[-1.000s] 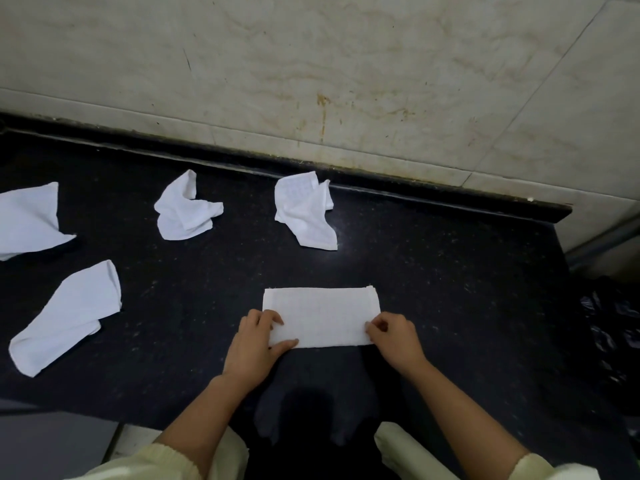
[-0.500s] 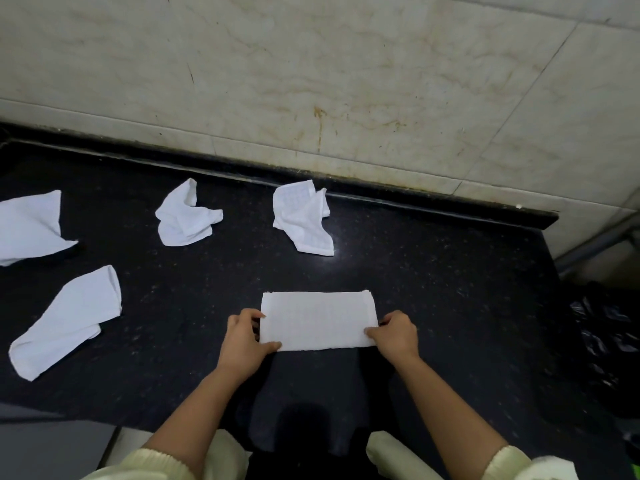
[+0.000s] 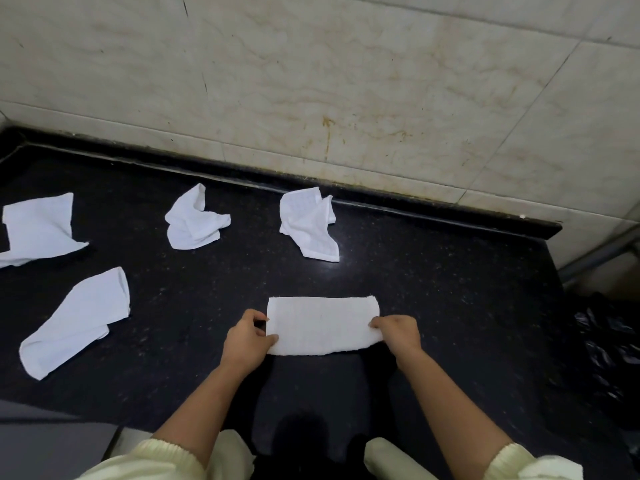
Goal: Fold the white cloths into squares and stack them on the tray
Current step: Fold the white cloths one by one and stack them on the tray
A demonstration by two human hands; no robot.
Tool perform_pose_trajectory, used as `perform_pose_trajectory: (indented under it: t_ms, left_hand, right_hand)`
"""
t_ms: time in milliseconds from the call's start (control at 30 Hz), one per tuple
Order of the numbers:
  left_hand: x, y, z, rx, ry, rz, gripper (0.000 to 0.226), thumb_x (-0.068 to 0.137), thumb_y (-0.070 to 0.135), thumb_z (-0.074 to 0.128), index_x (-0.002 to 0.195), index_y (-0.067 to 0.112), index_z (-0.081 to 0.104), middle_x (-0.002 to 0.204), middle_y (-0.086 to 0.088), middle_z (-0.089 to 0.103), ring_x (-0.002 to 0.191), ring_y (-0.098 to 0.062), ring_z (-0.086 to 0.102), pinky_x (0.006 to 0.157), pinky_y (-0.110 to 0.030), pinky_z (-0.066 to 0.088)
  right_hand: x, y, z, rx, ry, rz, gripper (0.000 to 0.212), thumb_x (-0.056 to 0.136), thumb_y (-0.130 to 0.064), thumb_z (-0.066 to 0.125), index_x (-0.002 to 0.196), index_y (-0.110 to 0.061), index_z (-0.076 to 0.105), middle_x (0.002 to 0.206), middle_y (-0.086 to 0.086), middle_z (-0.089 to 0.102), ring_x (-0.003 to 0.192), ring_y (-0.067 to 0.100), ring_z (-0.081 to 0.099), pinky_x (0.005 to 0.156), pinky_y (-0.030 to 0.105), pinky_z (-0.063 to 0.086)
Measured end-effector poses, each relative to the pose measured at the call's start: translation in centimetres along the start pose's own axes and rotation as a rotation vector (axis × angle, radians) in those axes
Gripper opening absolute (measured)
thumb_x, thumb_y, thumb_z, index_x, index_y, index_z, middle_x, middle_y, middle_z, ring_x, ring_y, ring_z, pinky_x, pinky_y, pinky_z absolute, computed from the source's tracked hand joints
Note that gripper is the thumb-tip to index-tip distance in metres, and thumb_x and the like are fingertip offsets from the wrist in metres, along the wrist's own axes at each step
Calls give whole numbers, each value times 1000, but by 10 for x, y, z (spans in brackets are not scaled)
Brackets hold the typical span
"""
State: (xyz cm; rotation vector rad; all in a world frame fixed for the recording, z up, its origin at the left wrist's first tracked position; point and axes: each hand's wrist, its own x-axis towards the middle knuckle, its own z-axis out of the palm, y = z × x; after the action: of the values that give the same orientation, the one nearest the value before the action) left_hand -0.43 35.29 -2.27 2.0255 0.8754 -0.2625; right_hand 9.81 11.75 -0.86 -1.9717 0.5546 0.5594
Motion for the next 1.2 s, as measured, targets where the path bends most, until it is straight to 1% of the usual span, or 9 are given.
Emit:
perform_pose_trajectory:
  t_ms: [100, 200, 367, 500, 667, 800, 1000, 1100, 1200]
  left_hand:
    - [1, 0, -3, -22, 31, 17, 29, 88, 17, 66, 114, 17, 55, 87, 3, 62, 80, -11, 59, 67, -25, 44]
    - [3, -1, -6, -66, 33, 12, 24, 86, 16, 67, 108, 18, 58, 85, 3, 64, 82, -14, 61, 73, -29, 49]
    - [6, -6, -10, -126, 5, 21, 19, 83, 13, 71, 95, 25, 63, 85, 2, 68, 81, -15, 66, 82, -41, 57]
    - [8, -10, -12, -148, -29, 34, 15, 84, 14, 70, 87, 28, 66, 81, -1, 70, 79, -16, 68, 81, -40, 57]
    - [9, -10, -14, -183, -69, 16, 10, 84, 13, 69, 87, 22, 71, 79, -1, 71, 75, -17, 69, 79, -36, 59]
    - [12, -10, -16, -201, -96, 10, 7, 87, 15, 66, 90, 17, 73, 82, -1, 71, 72, -15, 67, 74, -31, 59]
    - [16, -12, -18, -223, -120, 6, 13, 91, 18, 60, 92, 14, 73, 82, -3, 72, 67, -14, 65, 64, -24, 54]
    - [17, -12, -17, -252, -115, -24, 24, 94, 23, 57, 87, 6, 73, 82, -12, 72, 65, -14, 66, 63, -26, 54]
    - [16, -9, -17, -246, -104, -33, 31, 94, 28, 58, 86, 0, 71, 83, -15, 72, 64, -15, 66, 65, -28, 55]
  right_hand:
    - [-5, -10, 1, -8, -32, -116, 2, 79, -8, 68, 78, -8, 70, 81, 1, 66, 81, 17, 59, 71, 28, 46]
    - [-16, -24, 7, -61, -66, -254, 5, 79, -8, 69, 77, -13, 69, 79, -3, 66, 77, 11, 58, 64, 21, 43]
    - [-30, -41, 27, -188, -163, -375, 10, 79, -12, 71, 88, -12, 70, 83, 1, 69, 75, 11, 62, 64, 19, 46]
    - [-36, -48, 52, -330, -289, -387, 9, 80, -13, 70, 88, -16, 67, 76, -4, 65, 69, 6, 61, 60, 17, 46]
    - [-38, -45, 85, -439, -333, -377, 11, 81, -10, 66, 90, -16, 64, 84, 2, 66, 76, 16, 62, 72, 32, 55]
    - [-40, -38, 103, -473, -352, -366, 21, 84, -9, 62, 106, -11, 64, 89, 1, 62, 86, 14, 60, 78, 28, 51]
    - [-44, -32, 120, -465, -399, -360, 28, 86, -12, 62, 114, -10, 62, 92, -2, 60, 88, 12, 58, 76, 24, 49]
    - [-45, -29, 124, -480, -433, -352, 30, 86, -17, 63, 116, -12, 62, 99, 1, 64, 94, 14, 61, 81, 25, 50]
    - [-45, -27, 123, -493, -456, -366, 34, 86, -21, 64, 119, -14, 62, 111, 3, 66, 103, 15, 61, 81, 20, 46]
